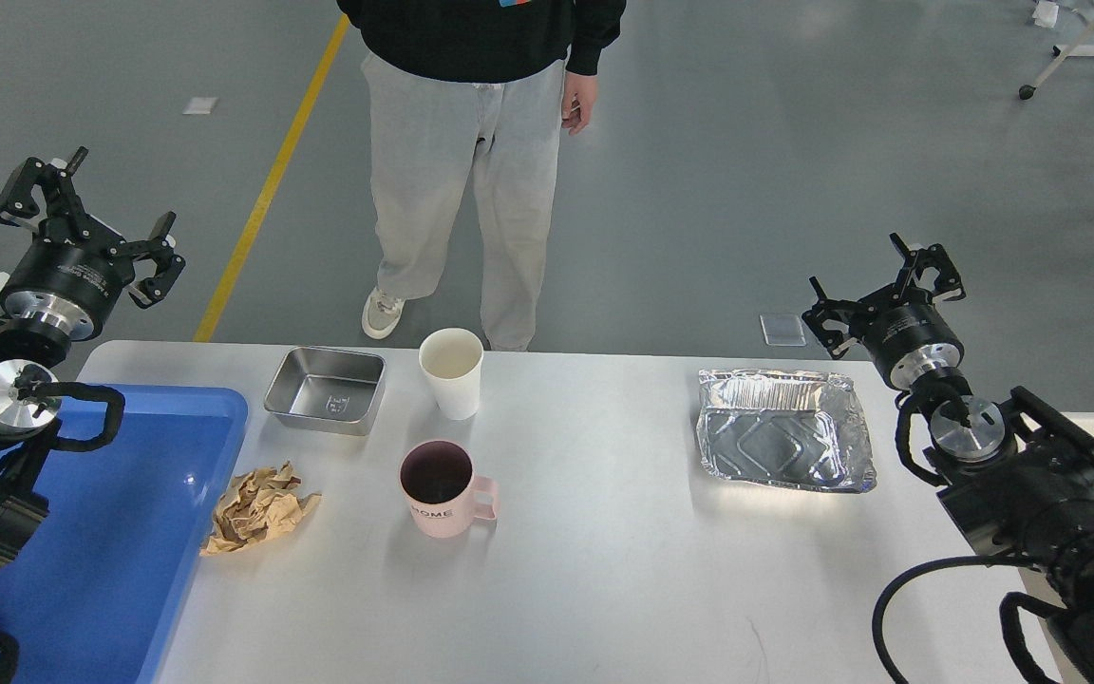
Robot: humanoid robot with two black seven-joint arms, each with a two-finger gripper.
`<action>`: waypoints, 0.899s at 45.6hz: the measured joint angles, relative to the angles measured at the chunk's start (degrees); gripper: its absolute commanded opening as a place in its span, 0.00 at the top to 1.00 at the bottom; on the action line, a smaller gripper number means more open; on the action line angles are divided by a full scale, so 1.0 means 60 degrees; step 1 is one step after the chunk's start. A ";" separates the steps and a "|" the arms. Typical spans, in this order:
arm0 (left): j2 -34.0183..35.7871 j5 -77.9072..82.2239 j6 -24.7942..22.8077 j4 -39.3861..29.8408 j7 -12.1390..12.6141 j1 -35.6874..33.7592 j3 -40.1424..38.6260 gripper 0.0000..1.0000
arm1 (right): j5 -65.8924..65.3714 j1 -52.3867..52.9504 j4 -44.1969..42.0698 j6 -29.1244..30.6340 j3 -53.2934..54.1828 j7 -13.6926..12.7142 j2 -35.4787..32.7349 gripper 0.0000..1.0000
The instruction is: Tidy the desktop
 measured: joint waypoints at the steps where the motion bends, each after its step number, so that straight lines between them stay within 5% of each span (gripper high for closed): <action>1: 0.0002 0.0000 0.0002 0.0000 0.0000 -0.0012 0.0005 0.02 | 0.0000 0.0004 0.0000 0.0000 0.0001 0.0000 0.0002 0.00; 41: 0.0014 0.0450 0.0036 -0.0175 -0.0313 -0.0437 0.0100 0.02 | -0.0105 0.0035 -0.0036 -0.0125 -0.0472 0.0000 0.0035 0.00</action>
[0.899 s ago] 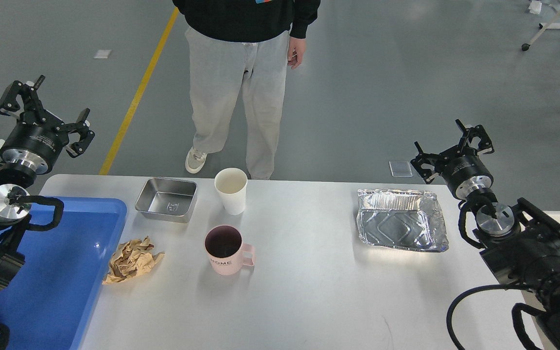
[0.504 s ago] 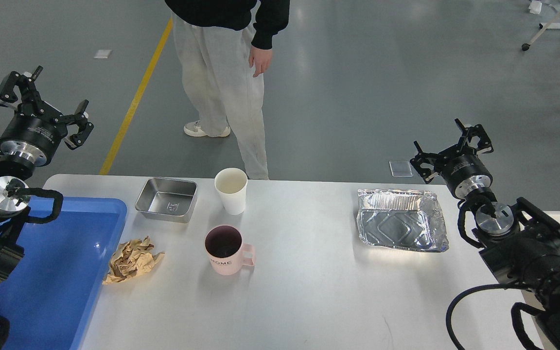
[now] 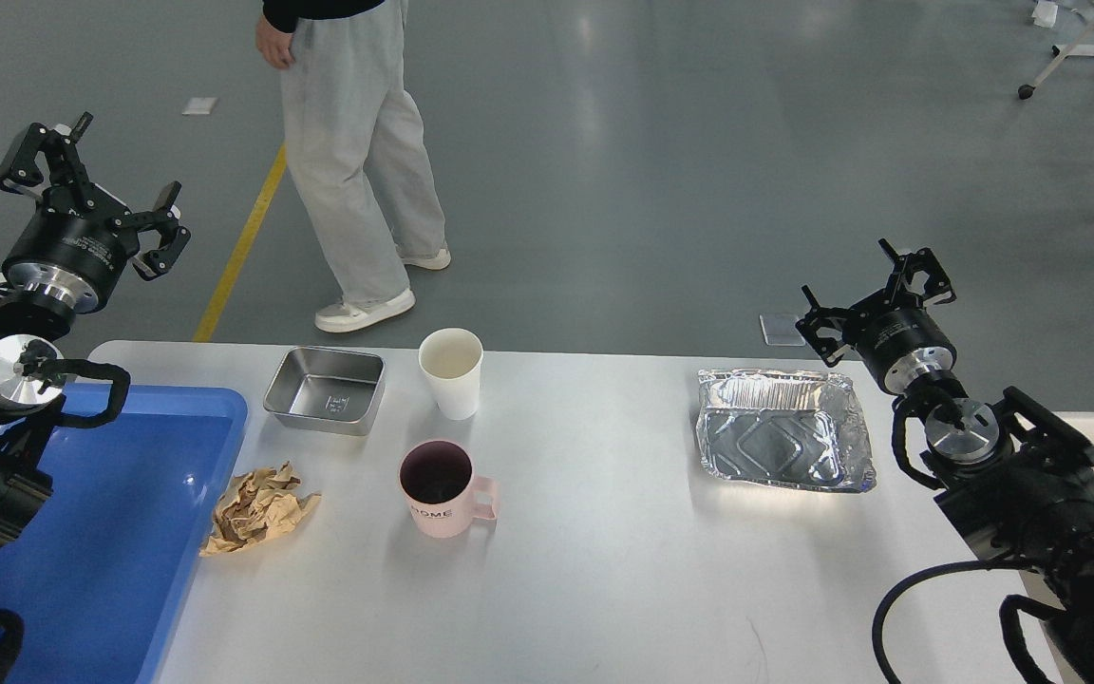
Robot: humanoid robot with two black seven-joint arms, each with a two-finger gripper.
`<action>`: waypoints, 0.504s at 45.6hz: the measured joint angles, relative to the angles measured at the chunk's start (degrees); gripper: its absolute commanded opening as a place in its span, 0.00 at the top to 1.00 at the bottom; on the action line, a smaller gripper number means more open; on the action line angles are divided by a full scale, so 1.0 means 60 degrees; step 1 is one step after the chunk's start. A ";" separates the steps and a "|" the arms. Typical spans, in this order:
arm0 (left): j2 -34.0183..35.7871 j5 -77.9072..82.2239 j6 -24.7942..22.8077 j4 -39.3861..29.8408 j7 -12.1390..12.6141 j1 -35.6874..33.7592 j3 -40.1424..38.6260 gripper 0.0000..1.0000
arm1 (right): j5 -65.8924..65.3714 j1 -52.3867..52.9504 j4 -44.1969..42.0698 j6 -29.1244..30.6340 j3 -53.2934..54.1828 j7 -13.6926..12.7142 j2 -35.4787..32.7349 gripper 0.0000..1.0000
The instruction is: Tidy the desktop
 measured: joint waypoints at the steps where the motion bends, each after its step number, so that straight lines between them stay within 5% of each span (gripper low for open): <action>1: 0.0007 0.0012 0.0004 -0.0029 -0.0078 0.0000 0.0000 0.02 | -0.0003 0.0000 -0.0003 -0.0001 -0.0007 0.0000 0.0000 0.00; 8: 0.0033 0.0165 0.0342 -0.0621 -0.0524 0.0025 0.0005 0.02 | -0.0082 0.0001 -0.0034 -0.0016 -0.0034 0.0000 -0.0005 0.00; 23: 0.1381 0.0747 0.1764 -0.3263 -0.0531 0.0408 0.1221 0.03 | -0.0154 0.0050 -0.0038 -0.0035 -0.0026 0.0000 -0.0051 0.00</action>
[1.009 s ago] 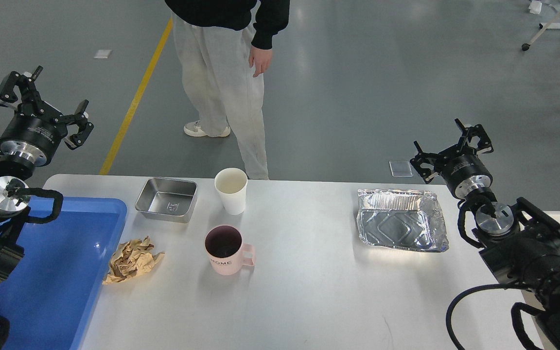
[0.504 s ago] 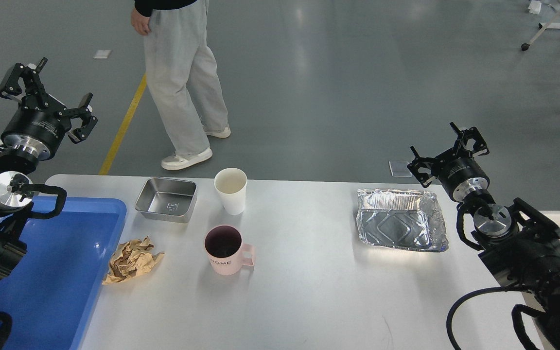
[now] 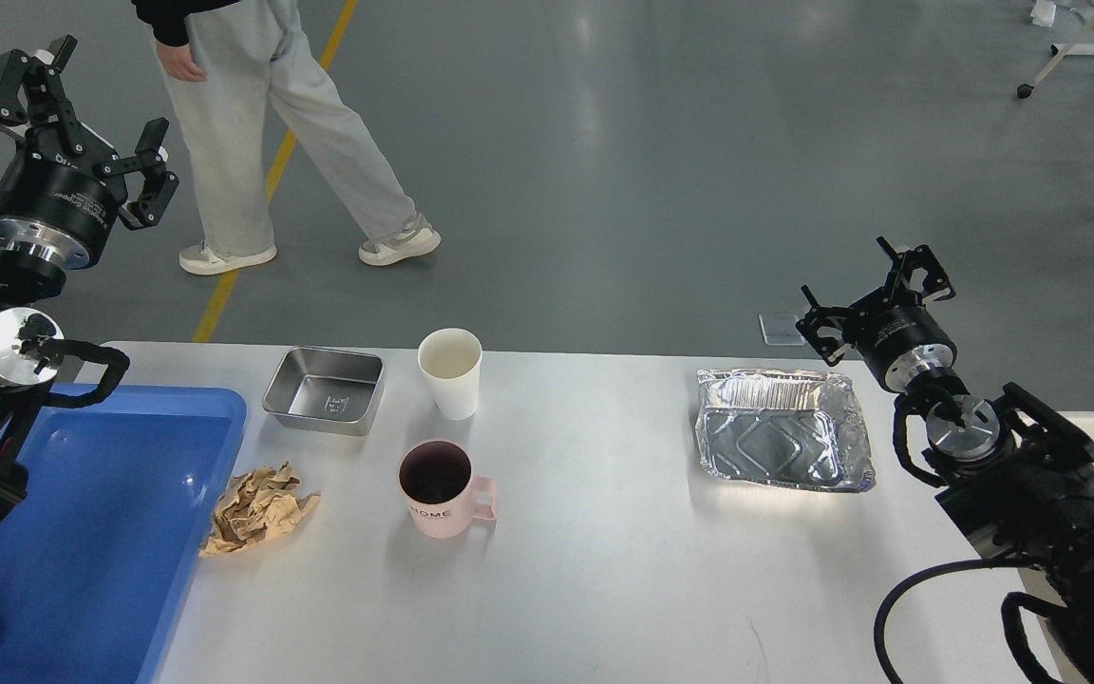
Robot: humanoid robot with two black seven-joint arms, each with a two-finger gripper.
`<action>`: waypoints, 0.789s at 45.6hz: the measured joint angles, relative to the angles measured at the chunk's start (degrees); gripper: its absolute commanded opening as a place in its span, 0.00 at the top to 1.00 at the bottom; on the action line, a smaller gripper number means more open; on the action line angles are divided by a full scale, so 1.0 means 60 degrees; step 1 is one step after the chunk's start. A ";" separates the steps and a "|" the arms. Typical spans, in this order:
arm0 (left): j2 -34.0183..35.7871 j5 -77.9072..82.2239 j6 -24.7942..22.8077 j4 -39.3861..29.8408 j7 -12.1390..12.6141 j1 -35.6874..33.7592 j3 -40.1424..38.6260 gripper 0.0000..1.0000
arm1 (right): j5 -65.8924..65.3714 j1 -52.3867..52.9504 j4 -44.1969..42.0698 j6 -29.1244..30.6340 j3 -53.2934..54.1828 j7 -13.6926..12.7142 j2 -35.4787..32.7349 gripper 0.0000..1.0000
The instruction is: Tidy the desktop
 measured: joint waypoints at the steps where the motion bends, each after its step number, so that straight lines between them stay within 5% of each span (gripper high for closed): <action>1: 0.0165 -0.0016 0.0057 -0.0166 0.0001 0.0029 0.0165 0.03 | 0.0001 -0.0006 0.0004 0.0000 0.0001 0.0000 -0.0006 0.00; 23: 0.4454 0.0462 0.1165 -0.3001 -0.0079 0.1109 0.2690 0.04 | 0.0011 -0.0067 0.0054 0.0088 0.0005 0.0000 0.0020 0.00; 36: 0.6739 0.1383 0.0953 -0.4619 0.1151 0.1159 0.4058 0.04 | 0.0011 -0.0074 0.0073 0.0107 0.0005 0.0000 0.0050 0.00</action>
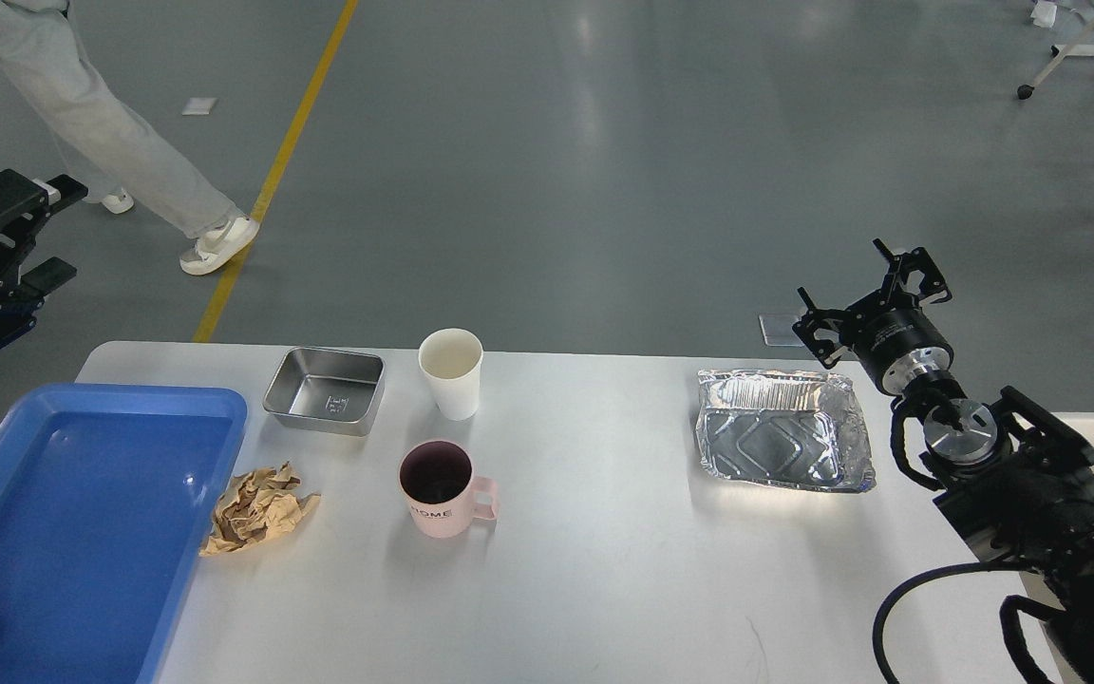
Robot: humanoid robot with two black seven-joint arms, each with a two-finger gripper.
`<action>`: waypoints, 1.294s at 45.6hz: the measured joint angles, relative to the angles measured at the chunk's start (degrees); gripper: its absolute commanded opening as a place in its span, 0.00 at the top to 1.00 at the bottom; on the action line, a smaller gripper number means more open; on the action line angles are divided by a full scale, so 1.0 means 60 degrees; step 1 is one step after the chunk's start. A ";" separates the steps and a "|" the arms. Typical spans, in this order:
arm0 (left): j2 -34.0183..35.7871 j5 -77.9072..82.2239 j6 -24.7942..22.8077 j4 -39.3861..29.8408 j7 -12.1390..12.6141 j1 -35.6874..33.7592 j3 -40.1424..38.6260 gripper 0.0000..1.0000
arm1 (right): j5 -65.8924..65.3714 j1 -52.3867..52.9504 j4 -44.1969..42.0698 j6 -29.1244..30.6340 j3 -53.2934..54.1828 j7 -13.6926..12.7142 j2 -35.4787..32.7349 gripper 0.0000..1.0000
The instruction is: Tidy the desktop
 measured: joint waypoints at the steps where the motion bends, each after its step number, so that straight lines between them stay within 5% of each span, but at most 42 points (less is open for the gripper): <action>1: 0.0183 0.0041 -0.0065 -0.0121 0.0065 0.0001 0.0120 0.04 | 0.0000 -0.0002 0.0000 0.0001 0.0000 0.0000 0.0000 0.00; 15: 0.2421 0.1336 -0.2073 -0.0839 0.0276 -0.0013 0.0695 0.05 | -0.0023 -0.0016 0.0000 0.0046 -0.0013 0.0000 -0.0007 0.00; 36: 0.5285 0.1580 -0.3414 -0.1387 0.0242 -0.0168 0.0586 0.05 | -0.0078 -0.0050 0.0000 0.0055 -0.0016 0.0000 0.0073 0.00; 43: 0.5085 0.1580 -0.3371 -0.1360 0.0244 -0.0162 0.0583 0.05 | -0.0080 -0.0050 0.0000 0.0055 -0.0016 0.0000 0.0074 0.00; 52: 0.3481 0.1979 -0.2905 -0.0910 0.0372 0.0032 0.0690 0.05 | -0.0088 -0.0025 0.0000 0.0055 -0.0017 0.0000 0.0074 0.00; 59: 0.1783 0.2950 -0.2652 -0.0305 0.1291 0.0072 0.0740 0.05 | -0.0088 -0.0020 0.0000 0.0055 -0.0029 0.0000 0.0068 0.00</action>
